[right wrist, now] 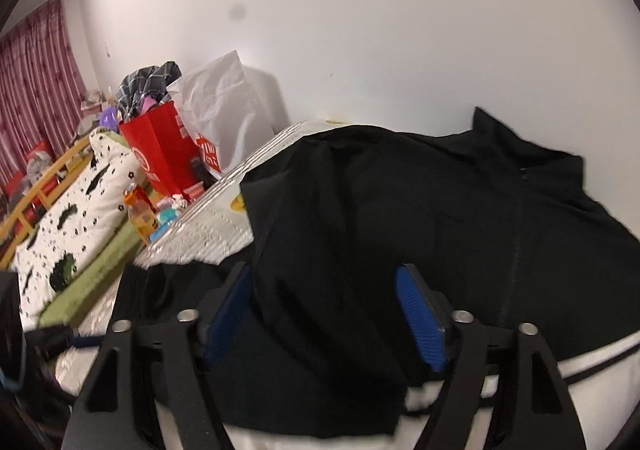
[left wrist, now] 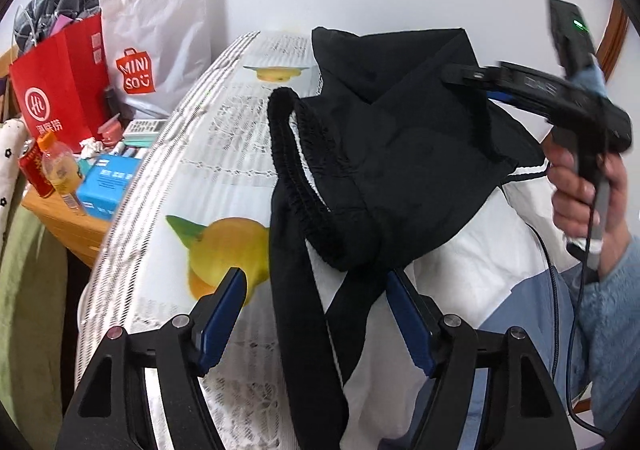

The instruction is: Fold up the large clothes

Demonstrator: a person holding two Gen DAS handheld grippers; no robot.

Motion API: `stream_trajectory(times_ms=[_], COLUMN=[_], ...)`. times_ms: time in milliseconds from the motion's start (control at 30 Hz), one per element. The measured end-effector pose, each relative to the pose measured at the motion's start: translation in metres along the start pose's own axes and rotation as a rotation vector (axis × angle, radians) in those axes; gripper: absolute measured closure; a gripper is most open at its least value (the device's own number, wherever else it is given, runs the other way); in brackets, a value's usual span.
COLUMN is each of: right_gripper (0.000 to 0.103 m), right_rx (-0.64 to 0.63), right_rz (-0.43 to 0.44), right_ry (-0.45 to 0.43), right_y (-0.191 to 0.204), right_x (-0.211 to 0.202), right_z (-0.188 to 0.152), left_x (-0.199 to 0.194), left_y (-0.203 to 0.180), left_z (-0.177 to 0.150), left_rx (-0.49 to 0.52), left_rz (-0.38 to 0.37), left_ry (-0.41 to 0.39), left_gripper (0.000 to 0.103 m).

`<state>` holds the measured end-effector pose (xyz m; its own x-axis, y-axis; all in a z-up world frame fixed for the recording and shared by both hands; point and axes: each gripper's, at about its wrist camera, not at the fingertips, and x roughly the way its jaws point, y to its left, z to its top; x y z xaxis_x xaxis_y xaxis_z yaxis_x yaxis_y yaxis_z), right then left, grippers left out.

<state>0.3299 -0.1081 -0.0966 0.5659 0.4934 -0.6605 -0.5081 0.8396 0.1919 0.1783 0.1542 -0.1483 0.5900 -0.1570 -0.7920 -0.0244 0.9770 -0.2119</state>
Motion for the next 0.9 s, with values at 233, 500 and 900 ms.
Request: stream_trajectory(times_ms=[233, 500, 900], right_gripper=[0.097, 0.092, 0.033], right_rx=[0.13, 0.231, -0.075], right_rz=[0.006, -0.33, -0.172], right_ry=[-0.114, -0.04, -0.013], right_y=[-0.047, -0.115, 0.0], right_x=[-0.016, -0.016, -0.014], right_z=[0.004, -0.01, -0.026], left_x=[0.014, 0.012, -0.013], left_y=[0.002, 0.001, 0.01], left_z=[0.0, 0.006, 0.008], left_rx=[-0.004, 0.006, -0.024], left_rz=[0.034, 0.065, 0.107], left_ry=[0.02, 0.013, -0.023], left_gripper=[0.033, 0.033, 0.032])
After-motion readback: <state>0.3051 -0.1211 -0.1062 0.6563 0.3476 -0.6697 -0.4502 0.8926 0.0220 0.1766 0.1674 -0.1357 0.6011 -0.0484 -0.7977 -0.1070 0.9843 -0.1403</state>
